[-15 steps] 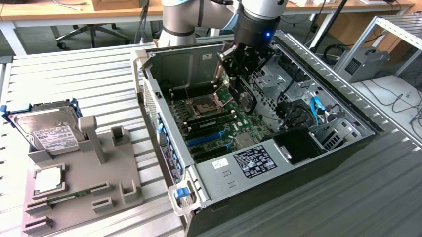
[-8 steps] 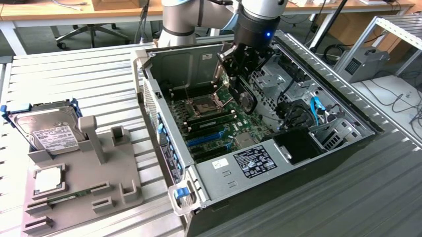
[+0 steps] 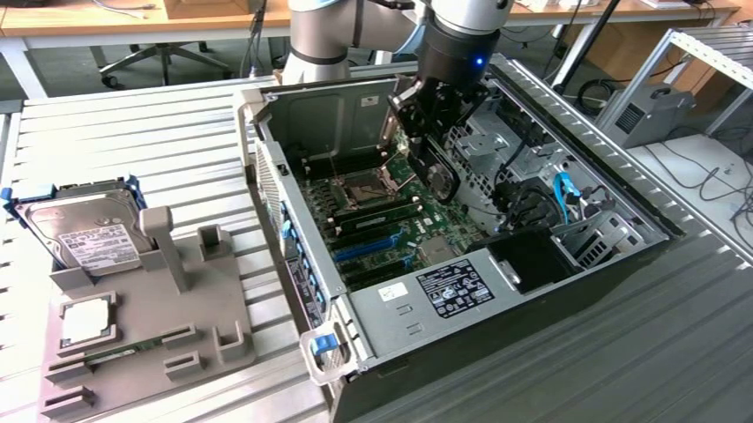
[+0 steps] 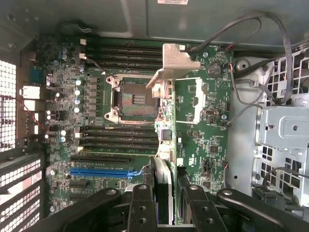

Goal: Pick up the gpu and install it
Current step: 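Insert the gpu into the slot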

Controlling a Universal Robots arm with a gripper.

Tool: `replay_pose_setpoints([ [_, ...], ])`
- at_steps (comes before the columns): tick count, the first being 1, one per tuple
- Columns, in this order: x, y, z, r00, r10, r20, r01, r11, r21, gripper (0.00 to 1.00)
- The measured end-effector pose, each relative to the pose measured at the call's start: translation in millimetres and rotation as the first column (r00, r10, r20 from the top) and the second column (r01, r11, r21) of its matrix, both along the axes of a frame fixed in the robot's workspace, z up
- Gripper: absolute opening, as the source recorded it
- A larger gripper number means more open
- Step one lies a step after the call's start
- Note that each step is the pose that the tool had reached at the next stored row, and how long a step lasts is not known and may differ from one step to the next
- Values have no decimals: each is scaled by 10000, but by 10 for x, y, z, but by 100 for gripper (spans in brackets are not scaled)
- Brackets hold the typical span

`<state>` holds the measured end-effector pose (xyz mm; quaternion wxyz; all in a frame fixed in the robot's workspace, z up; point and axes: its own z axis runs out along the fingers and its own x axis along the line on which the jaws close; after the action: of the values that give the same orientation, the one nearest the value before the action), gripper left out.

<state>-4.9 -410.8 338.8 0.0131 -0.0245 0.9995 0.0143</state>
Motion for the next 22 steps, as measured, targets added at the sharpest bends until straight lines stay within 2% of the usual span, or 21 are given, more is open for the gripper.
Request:
replay_pose_setpoints([
  [22, 0, 0, 0, 9980, 637, 0, -637, 9980, 0, 29],
])
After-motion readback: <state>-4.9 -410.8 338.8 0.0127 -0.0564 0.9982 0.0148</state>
